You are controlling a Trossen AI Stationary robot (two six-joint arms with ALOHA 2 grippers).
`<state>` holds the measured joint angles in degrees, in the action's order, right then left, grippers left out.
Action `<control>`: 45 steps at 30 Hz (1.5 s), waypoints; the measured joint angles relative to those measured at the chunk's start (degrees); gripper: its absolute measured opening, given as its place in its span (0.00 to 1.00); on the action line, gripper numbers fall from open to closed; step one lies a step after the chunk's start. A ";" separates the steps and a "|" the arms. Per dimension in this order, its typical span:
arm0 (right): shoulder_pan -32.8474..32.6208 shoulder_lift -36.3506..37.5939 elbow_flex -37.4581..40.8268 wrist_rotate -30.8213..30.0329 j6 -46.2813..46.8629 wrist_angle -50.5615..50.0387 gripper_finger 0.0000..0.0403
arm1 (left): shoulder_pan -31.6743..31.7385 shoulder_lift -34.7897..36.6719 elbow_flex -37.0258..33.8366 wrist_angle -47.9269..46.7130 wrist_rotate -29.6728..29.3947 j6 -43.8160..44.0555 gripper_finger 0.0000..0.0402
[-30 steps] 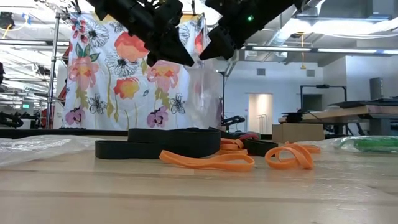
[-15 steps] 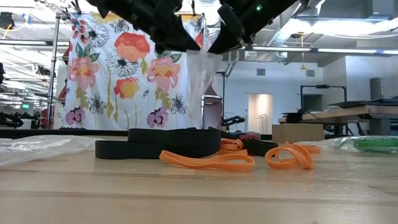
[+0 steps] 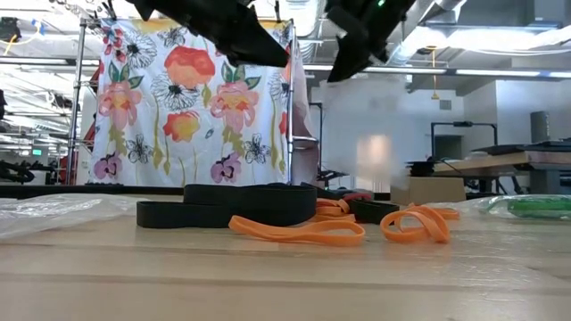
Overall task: Sort rubber bands
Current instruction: Put the orange rubber band into the transparent zip bag
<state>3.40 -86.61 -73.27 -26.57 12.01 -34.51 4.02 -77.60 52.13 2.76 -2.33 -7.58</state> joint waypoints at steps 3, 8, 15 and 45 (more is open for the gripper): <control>1.02 2.18 -0.66 0.36 0.18 -3.94 0.00 | -0.68 -0.45 -3.28 1.37 2.40 0.17 0.33; 3.65 5.95 0.07 2.10 0.57 -8.49 0.00 | -1.39 -4.12 -8.70 4.27 2.43 -0.32 0.33; 6.12 9.99 7.65 4.55 0.70 -5.04 0.00 | -1.35 -11.89 -9.17 4.67 1.83 -1.20 0.33; 7.77 10.52 12.82 9.35 -1.98 2.37 0.00 | 7.71 -23.71 -7.92 21.86 -4.04 -13.67 0.33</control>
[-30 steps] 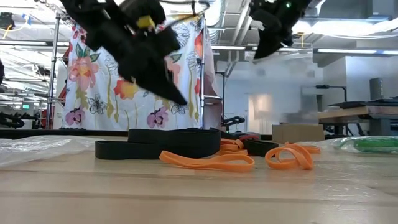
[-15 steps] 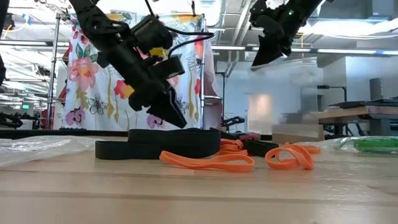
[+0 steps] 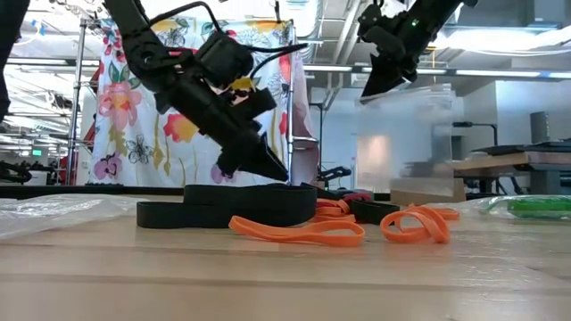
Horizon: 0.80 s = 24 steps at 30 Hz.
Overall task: Sort rubber bands
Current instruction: Put the orange rubber band into the transparent zip bag
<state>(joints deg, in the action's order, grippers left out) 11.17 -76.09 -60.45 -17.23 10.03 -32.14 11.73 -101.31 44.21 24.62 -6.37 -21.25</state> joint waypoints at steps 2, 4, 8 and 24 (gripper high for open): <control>0.27 0.00 0.00 0.80 0.08 0.00 0.00 | 1.01 -0.01 1.77 -1.97 1.35 -0.60 0.33; 0.29 0.00 0.00 1.02 0.41 -0.02 0.00 | 2.24 -0.79 3.67 -3.37 3.66 -0.84 0.33; 0.62 0.00 -0.02 1.17 0.90 0.04 0.00 | 4.04 -3.97 6.79 -4.85 8.40 -1.80 0.33; 0.62 0.07 -0.09 2.51 3.35 -0.33 0.00 | 4.21 -15.04 21.15 -23.64 10.67 0.23 0.19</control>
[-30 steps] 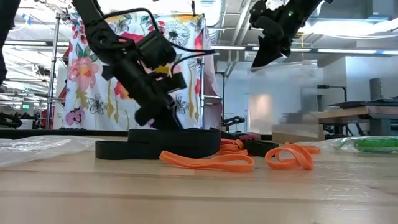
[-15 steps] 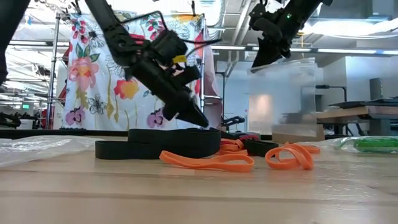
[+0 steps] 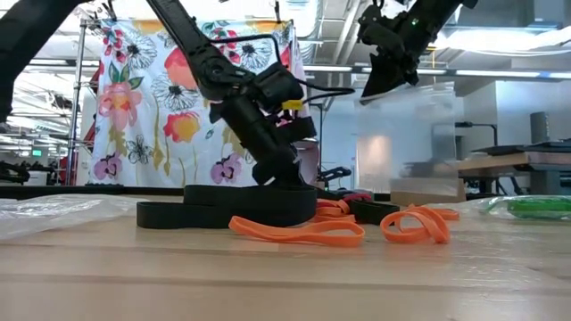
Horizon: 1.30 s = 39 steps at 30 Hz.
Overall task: Sort rubber bands
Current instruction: Put the orange rubber band into the transparent zip bag
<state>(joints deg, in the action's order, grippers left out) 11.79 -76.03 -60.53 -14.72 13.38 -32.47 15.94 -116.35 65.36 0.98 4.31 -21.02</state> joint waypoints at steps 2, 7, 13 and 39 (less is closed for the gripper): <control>0.00 0.00 0.00 0.00 0.16 -0.02 0.00 | -0.11 0.92 -0.07 -1.47 -1.14 -0.09 0.07; 0.00 0.02 0.00 -0.08 0.28 0.14 0.00 | 0.08 4.94 -2.51 -3.55 -2.57 -0.64 0.01; -0.15 -0.11 0.00 1.66 0.04 3.46 0.00 | -2.16 15.49 -11.00 10.14 -1.28 -0.05 0.01; 4.87 -13.44 -0.04 27.70 1.58 25.00 0.00 | -3.92 23.29 -18.29 44.22 15.20 -11.33 0.00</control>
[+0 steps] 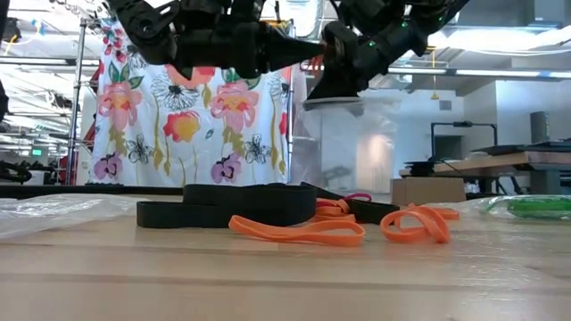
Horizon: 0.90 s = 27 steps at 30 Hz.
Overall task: Sort rubber bands
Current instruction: Put the orange rubber band into the transparent zip bag
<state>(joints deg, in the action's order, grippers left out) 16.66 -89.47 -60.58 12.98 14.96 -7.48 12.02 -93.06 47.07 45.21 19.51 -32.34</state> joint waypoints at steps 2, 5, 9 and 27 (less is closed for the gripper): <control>-0.01 0.10 0.00 0.53 -0.02 0.36 0.00 | 0.81 0.00 0.47 -2.37 0.00 -0.71 0.00; -0.30 1.11 0.02 1.02 -0.44 0.22 0.00 | 2.25 0.00 0.81 -5.26 1.92 -0.51 0.00; -0.41 1.79 -0.85 3.37 -1.29 0.96 0.00 | 3.62 0.00 0.81 -5.41 3.18 0.74 0.00; -1.52 1.77 -2.51 -5.01 1.53 0.39 0.00 | 3.78 0.02 0.81 -12.67 -6.51 9.47 0.00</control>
<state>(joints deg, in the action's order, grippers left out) 15.14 -87.70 -63.09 7.97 16.49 -7.09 15.80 -93.03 47.88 32.54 12.99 -22.87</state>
